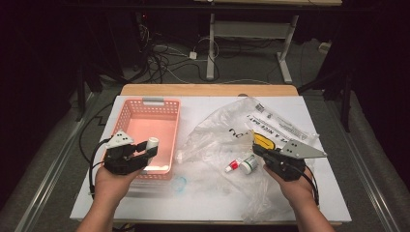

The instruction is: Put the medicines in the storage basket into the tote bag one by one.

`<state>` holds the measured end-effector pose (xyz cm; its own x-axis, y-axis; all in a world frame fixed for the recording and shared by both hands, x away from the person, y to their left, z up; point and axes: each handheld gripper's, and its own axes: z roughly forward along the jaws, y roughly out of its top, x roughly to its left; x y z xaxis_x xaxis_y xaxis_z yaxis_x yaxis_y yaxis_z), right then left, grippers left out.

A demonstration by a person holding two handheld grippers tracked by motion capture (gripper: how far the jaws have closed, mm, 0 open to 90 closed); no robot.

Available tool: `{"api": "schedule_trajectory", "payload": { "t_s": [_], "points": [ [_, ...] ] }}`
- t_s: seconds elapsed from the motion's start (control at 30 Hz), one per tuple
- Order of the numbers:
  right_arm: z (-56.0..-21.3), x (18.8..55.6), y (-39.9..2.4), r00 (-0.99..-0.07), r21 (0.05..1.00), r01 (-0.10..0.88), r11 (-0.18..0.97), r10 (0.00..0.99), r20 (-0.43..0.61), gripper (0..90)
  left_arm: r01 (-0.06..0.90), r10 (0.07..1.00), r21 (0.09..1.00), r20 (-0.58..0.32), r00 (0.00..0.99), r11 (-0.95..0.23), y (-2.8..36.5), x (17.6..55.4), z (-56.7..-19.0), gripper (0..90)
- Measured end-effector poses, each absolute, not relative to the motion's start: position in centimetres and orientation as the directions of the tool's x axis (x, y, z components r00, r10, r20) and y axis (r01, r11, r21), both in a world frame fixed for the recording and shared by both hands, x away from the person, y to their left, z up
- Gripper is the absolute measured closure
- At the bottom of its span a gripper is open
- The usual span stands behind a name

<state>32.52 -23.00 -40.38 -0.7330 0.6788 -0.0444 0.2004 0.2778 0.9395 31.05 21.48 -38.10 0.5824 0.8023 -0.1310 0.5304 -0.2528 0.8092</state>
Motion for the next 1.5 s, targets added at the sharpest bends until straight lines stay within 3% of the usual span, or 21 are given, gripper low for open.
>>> {"api": "schedule_trajectory", "payload": {
  "t_s": [0.53, 1.07, 1.5],
  "points": [
    [-40.1, 32.3, -23.1, -0.736, 0.945, 0.194, 0.264, 0.676, -0.038, 90.0, 0.449, 0.692, 0.841, -0.131, 0.710, -0.302, 16.1, 29.4, -36.7, 57.9],
    [-39.9, 32.1, -22.8, -0.739, 0.946, 0.177, 0.273, 0.672, -0.055, 90.0, 0.436, 0.620, 0.812, -0.120, 0.775, -0.388, 9.0, 29.8, -39.8, 57.8],
    [-39.8, 32.2, -22.9, -0.740, 0.948, 0.170, 0.270, 0.670, -0.058, 90.0, 0.459, 0.624, 0.785, -0.120, 0.772, -0.416, 5.6, 32.4, -42.1, 57.8]
  ]
}}
